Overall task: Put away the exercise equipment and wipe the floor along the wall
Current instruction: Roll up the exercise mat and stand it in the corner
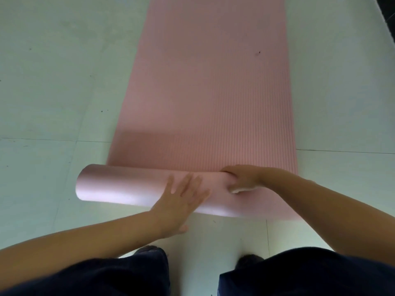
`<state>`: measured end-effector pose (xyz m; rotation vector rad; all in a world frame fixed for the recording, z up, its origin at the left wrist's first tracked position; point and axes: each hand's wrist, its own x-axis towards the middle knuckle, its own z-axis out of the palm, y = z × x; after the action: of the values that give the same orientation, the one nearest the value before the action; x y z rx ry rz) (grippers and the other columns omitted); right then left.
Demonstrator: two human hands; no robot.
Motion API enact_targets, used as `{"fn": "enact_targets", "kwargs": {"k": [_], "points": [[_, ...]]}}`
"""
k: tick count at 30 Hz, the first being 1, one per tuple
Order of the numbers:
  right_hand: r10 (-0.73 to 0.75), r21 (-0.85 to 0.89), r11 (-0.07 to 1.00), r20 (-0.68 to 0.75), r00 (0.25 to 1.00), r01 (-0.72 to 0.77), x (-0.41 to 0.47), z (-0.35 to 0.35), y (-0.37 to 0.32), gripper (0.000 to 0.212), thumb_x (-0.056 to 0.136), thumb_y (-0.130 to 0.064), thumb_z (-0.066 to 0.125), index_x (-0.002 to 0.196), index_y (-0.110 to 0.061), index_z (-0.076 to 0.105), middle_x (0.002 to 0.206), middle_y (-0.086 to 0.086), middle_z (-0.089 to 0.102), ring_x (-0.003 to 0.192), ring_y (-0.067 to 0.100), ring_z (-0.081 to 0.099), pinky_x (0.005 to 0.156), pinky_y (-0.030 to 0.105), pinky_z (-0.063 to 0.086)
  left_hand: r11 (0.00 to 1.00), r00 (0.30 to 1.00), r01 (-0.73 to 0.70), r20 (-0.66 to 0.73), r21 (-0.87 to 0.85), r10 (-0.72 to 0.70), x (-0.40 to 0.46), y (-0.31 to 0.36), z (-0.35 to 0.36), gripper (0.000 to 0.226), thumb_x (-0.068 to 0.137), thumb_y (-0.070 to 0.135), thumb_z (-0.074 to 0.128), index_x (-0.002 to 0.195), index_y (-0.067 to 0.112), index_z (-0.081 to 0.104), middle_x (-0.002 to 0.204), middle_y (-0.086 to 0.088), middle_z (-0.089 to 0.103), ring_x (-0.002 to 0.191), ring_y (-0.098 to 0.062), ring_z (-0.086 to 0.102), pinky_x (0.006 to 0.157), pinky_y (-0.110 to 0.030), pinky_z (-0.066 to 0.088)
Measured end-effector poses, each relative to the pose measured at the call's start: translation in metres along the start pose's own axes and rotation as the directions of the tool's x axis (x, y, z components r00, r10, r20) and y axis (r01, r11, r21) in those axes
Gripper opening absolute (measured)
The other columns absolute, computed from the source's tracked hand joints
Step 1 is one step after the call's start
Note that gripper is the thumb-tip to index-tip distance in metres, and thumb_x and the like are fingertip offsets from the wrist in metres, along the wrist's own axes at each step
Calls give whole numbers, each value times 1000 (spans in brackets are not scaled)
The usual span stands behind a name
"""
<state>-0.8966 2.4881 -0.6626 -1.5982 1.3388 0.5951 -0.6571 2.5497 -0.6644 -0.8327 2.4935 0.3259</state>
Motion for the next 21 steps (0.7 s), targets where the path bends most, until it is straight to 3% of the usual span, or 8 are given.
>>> {"fn": "enact_targets", "kwargs": {"k": [2, 4, 7, 10, 13, 16, 19, 21], "points": [[-9, -73, 997, -95, 995, 2, -3, 2, -2, 66, 87, -29, 55, 147, -24, 27, 143, 9, 40, 128, 29, 41, 105, 40, 35, 997, 997, 43, 60, 60, -47, 9, -7, -2, 116, 83, 56, 57, 134, 24, -42, 145, -13, -42, 138, -37, -30, 106, -69, 1], [-65, -200, 980, -284, 957, 7, -10, 8, -5, 62, 92, -23, 48, 149, -21, 24, 148, 8, 33, 134, 29, 35, 110, 41, 29, 996, 997, 49, 61, 78, -54, 25, -21, -7, 117, 81, 59, 59, 134, 25, -40, 153, -14, -30, 144, -37, -18, 107, -68, 5], [-221, -358, 933, -542, 811, 15, -21, 23, -6, 59, 89, -19, 52, 144, -12, 33, 148, 10, 36, 135, 31, 35, 111, 44, 27, 996, 993, 83, 93, -45, -79, 50, -46, -22, 116, 78, 56, 64, 145, 30, -26, 158, -11, -5, 145, -32, 0, 110, -60, 16], [-319, -489, 872, -592, 740, -16, -22, 49, -6, 72, 73, -37, 71, 135, -10, 47, 137, 17, 51, 125, 37, 50, 98, 59, 41, 972, 980, 115, 186, -206, -76, 65, -72, -42, 112, 78, 55, 66, 148, 32, -20, 159, -6, -4, 147, -28, -2, 112, -56, 15], [-300, -566, 820, -553, 777, -87, -19, 62, -6, 100, 58, -53, 78, 139, -13, 38, 145, 20, 42, 132, 39, 42, 95, 71, 29, 944, 967, 203, 205, -261, -151, 66, -95, -49, 94, 88, 59, 49, 148, 31, -18, 160, -5, -14, 147, -26, -9, 114, -56, 7], [-234, -562, 812, -559, 796, -156, -10, 48, 1, 119, 50, -56, 82, 145, -17, 24, 151, 19, 33, 137, 43, 33, 95, 75, 22, 967, 970, 219, -80, -129, -230, 56, -98, -40, 74, 95, 56, 27, 153, 16, 3, 159, -13, 10, 146, -29, 13, 111, -58, 18], [-178, -527, 831, -554, 813, -177, 3, 25, 2, 121, 73, -54, 70, 147, -25, -21, 159, 15, -2, 145, 42, 1, 103, 74, 9, 979, 908, 202, -381, 35, -173, 49, -94, -25, 67, 89, 48, 29, 141, 6, 33, 137, -20, 50, 125, -33, 51, 95, -61, 40], [-119, -507, 840, -522, 844, -195, 10, 8, 0, 112, 84, -52, 59, 140, -26, -34, 158, 13, -15, 145, 38, -9, 107, 70, 7, 967, 909, 231, -376, 103, -177, 46, -92, -21, 77, 85, 56, 40, 144, 9, 27, 143, -20, 44, 131, -33, 46, 97, -63, 37]]}}
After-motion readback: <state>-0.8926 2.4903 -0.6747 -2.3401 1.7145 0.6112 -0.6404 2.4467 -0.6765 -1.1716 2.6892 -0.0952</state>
